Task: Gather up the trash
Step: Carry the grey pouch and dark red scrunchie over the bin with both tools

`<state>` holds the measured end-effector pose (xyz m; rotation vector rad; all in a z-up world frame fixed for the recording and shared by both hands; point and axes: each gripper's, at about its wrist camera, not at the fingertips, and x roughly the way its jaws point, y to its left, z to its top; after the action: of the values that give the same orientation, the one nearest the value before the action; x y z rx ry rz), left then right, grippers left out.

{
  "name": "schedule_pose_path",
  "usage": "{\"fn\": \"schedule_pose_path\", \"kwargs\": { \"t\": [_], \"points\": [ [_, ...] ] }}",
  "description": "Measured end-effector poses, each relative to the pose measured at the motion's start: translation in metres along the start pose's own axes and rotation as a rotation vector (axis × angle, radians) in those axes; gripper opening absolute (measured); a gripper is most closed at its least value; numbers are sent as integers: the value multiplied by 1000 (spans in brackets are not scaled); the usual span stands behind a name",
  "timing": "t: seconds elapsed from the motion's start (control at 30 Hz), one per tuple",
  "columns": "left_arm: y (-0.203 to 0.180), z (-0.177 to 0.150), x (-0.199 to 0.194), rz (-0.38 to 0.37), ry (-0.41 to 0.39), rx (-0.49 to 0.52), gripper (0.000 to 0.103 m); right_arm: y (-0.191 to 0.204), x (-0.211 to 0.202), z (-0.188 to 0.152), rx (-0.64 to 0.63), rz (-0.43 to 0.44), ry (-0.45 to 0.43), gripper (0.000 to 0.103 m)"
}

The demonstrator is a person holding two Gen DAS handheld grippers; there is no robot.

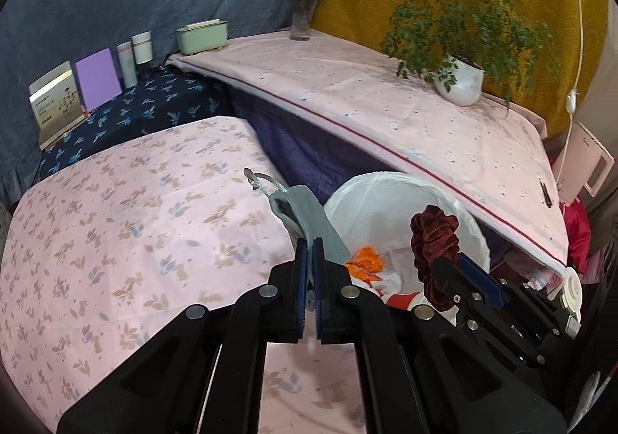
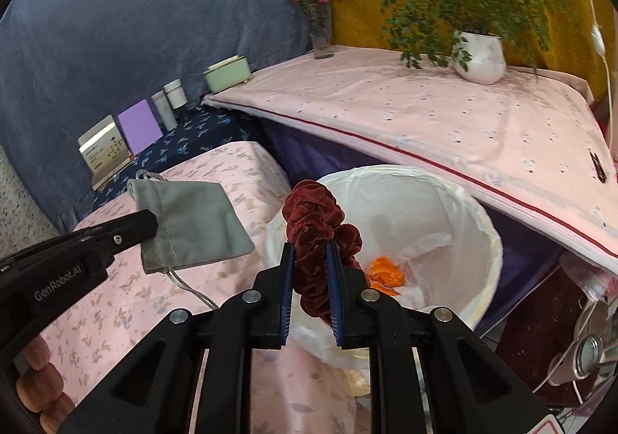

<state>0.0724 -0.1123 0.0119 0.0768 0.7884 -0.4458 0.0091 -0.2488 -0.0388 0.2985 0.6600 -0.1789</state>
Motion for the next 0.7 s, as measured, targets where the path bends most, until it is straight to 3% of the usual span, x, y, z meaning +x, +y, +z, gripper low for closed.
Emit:
{"fn": "schedule_pose_path", "kwargs": {
  "t": [0.7],
  "points": [
    [-73, 13, 23, -77, 11, 116, 3, -56, -8, 1, 91, -58, -30, 16]
  ]
}}
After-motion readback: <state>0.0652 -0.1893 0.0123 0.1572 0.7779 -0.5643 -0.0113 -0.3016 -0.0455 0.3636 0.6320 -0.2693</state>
